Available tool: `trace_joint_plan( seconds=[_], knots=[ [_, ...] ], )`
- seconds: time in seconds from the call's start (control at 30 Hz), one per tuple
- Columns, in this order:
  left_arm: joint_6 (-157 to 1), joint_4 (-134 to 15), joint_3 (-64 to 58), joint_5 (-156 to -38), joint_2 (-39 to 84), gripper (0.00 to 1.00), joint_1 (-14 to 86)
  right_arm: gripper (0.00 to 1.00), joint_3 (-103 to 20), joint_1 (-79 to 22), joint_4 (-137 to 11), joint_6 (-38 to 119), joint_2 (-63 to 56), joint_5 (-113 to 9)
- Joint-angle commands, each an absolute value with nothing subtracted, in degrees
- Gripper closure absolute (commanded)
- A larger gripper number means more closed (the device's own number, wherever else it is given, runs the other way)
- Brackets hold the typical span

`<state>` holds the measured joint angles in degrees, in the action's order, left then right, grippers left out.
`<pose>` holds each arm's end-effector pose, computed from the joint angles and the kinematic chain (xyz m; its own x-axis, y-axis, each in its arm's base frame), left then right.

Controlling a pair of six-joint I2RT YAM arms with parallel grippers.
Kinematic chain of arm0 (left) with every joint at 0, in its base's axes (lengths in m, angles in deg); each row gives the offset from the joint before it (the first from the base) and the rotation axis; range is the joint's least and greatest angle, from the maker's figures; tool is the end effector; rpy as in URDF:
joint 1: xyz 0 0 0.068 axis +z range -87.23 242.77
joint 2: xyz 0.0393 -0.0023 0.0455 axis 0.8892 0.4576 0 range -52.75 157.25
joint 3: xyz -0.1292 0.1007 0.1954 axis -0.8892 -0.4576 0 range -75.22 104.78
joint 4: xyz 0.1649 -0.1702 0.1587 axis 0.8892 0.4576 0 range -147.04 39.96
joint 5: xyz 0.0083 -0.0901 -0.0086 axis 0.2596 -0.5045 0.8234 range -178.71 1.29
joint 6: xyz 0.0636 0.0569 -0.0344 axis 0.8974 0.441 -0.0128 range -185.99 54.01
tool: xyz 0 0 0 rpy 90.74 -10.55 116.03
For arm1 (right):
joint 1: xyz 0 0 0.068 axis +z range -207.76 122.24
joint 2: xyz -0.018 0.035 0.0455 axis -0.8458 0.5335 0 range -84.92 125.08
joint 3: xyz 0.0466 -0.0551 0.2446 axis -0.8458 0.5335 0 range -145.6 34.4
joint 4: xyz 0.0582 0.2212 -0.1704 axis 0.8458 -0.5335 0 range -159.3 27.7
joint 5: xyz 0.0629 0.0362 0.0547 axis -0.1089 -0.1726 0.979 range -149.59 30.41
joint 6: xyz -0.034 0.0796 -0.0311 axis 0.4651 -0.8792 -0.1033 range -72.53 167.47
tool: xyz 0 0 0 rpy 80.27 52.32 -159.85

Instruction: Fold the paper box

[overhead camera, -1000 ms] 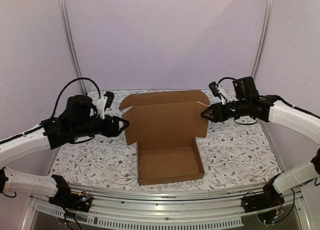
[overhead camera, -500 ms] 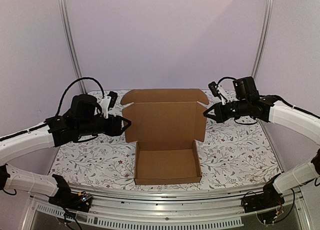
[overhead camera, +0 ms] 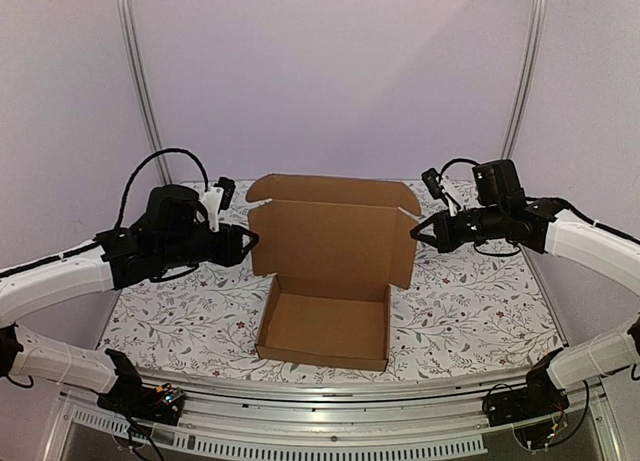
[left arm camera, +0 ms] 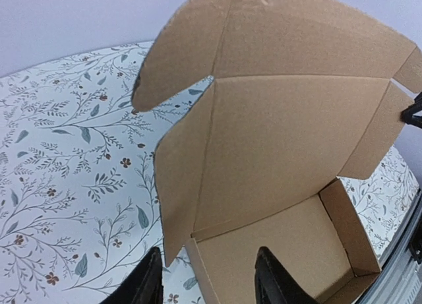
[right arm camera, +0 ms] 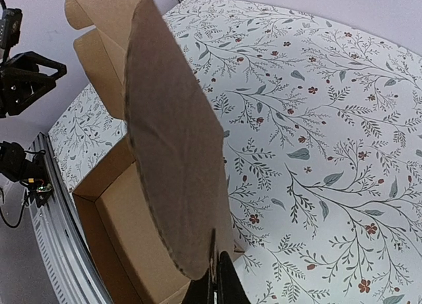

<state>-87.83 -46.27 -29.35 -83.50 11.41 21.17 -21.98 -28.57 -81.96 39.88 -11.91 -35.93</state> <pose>0.2480 -0.2101 0.2307 -0.5610 0.0027 -0.8278 0.4234 0.8602 -0.2842 0.2850 0.1971 0.2399 -0.6085 -0.2013 -0.7676 -0.6544 0.6744 0.3419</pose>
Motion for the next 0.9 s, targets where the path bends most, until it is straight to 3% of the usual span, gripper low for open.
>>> trace_joint_plan(
  seconds=[0.0, 0.27, 0.6, 0.87],
  knots=[
    [-83.95, -45.96, -26.29, -76.38, 13.17, 0.52, 21.9, 1.0, -20.81, -28.72, -81.69, 40.57, -14.19, -34.34],
    [-80.85, -51.54, -24.94, -80.95, 18.55, 0.47, 23.13, 1.0, -20.76, -28.54, -81.84, 40.62, -14.43, -33.05],
    [-80.5, -53.85, -25.0, -84.36, 21.26, 0.51, 25.67, 1.0, -19.93, -27.61, -81.15, 40.8, -15.08, -32.11],
    [-80.54, -56.01, -25.67, -88.17, 21.85, 0.71, 25.86, 1.0, -19.41, -27.39, -79.28, 40.32, -15.12, -31.86]
  ],
)
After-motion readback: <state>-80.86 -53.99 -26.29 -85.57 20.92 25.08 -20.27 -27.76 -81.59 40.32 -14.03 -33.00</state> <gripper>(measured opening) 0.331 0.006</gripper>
